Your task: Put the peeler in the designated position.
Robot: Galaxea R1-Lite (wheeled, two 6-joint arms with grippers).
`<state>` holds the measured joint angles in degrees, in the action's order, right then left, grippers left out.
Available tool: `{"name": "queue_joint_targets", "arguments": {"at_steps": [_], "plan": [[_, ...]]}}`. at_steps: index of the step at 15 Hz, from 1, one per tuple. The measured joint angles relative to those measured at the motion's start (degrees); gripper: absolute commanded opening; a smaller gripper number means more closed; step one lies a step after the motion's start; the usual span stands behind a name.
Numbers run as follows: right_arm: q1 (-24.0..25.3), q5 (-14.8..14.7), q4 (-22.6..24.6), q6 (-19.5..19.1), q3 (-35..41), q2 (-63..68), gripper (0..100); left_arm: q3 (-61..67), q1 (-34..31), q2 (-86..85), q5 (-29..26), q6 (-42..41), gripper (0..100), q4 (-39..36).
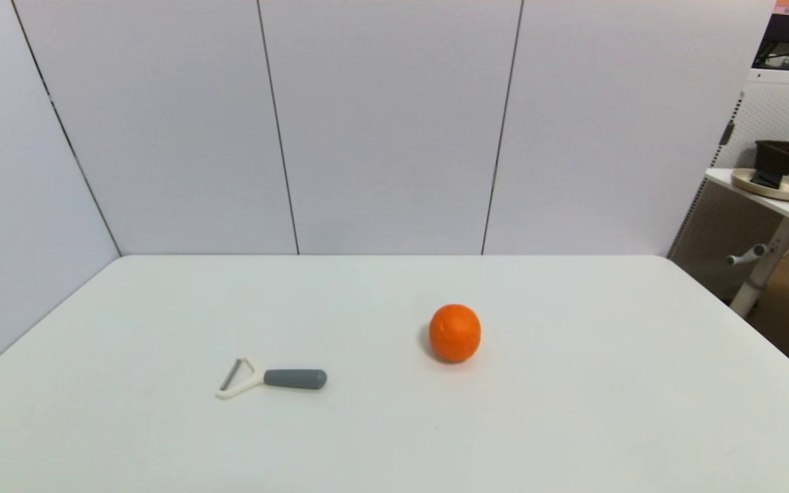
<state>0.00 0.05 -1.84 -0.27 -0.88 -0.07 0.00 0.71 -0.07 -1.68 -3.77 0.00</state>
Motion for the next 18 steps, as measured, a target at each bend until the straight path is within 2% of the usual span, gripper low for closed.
{"name": "queue_joint_targets", "arguments": {"at_steps": [10,14,18], "plan": [[0.00,0.00,0.00,0.02,0.00,0.00,100,0.00,0.00,0.00,0.12,0.16,100,0.05],[0.00,0.02,0.00,0.02,0.00,0.00,100,0.00,0.00,0.00,1.58,3.84,100,-0.10],[0.00,0.00,0.00,0.02,0.00,0.00,100,-2.84,0.00,2.63,0.61,2.67,100,1.79]]}}
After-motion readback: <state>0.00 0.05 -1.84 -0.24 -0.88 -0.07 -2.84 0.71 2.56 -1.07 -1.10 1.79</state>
